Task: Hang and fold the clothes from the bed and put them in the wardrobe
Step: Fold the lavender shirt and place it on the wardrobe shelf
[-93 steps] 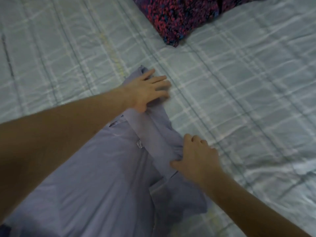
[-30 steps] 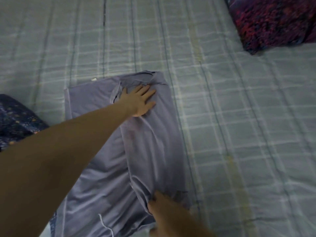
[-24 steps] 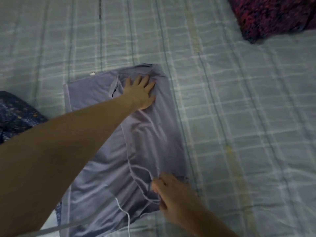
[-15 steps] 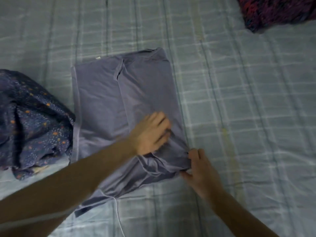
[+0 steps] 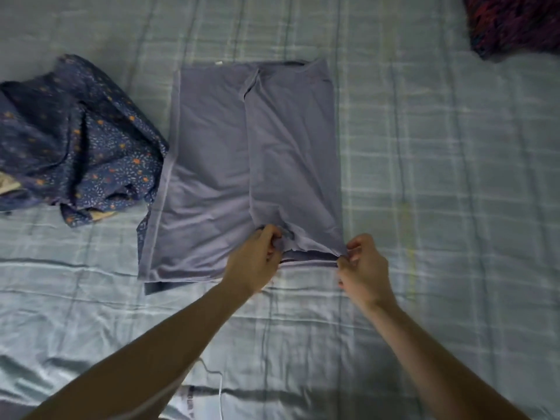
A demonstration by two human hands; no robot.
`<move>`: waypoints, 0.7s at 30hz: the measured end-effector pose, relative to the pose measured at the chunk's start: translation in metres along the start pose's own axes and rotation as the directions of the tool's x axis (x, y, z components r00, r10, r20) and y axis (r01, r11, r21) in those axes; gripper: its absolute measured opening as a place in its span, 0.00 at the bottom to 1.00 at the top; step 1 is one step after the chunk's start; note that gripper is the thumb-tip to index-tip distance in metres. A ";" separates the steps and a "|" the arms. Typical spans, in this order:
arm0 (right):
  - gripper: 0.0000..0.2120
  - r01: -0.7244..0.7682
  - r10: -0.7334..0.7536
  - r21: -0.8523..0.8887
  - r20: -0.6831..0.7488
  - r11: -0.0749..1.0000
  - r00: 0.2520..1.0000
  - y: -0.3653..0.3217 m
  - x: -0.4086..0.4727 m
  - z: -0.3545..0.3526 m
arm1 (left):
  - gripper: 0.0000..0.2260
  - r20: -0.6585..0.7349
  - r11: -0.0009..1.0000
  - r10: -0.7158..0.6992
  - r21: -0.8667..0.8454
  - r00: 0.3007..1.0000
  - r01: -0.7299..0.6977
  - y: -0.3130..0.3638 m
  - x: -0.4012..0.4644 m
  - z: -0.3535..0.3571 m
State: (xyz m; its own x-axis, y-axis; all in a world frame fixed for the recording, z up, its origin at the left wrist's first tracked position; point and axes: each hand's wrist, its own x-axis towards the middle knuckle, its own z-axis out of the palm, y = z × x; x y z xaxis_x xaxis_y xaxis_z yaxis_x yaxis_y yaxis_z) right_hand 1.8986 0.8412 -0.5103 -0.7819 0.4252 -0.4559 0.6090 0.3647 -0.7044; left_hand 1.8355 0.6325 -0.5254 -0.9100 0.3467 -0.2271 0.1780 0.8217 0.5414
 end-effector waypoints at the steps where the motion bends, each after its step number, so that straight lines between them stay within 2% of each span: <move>1: 0.10 -0.007 0.008 -0.011 0.013 1.000 1.000 0.002 -0.002 0.000 | 0.06 0.010 1.000 0.004 0.022 1.000 -0.004 0.002 0.002 0.001; 6: 0.08 0.061 -0.054 -0.234 0.039 0.970 0.998 0.017 -0.013 -0.002 | 0.04 0.058 0.996 -0.084 0.017 0.995 0.083 0.004 0.010 -0.003; 8: 0.10 0.142 -0.138 -0.255 0.032 0.957 0.990 0.015 -0.020 0.002 | 0.03 0.062 0.999 -0.016 0.045 0.998 0.013 0.003 0.008 -0.007; 11: 0.19 0.313 -0.324 -0.350 0.029 0.883 0.946 0.006 -0.024 0.012 | 0.03 0.040 0.984 0.159 0.071 0.986 -0.162 -0.003 0.000 -0.017; 14: 0.13 0.382 -0.425 -0.544 0.052 0.747 0.904 0.000 -0.020 0.014 | 0.02 0.048 0.935 0.285 0.206 0.957 -0.289 -0.012 -0.009 -0.030; 18: 0.15 0.370 -0.467 -0.670 0.039 0.644 0.883 0.007 -0.022 0.001 | 0.05 0.073 0.894 0.292 0.334 0.954 -0.299 -0.028 -0.017 -0.048; 21: 0.18 0.419 -0.479 -0.697 0.122 0.582 0.869 0.016 -0.020 -0.008 | 0.06 0.154 0.850 0.284 0.416 0.946 -0.323 -0.031 -0.022 -0.053</move>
State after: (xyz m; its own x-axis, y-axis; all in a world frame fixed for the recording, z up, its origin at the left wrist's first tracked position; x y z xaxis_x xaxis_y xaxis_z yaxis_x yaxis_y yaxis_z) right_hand 1.9252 0.8450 -0.5075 -0.9877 0.0936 -0.1253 0.1198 0.9677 -0.2219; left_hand 1.8298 0.5756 -0.4947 -0.7529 0.6311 -0.1864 0.6009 0.7749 0.1963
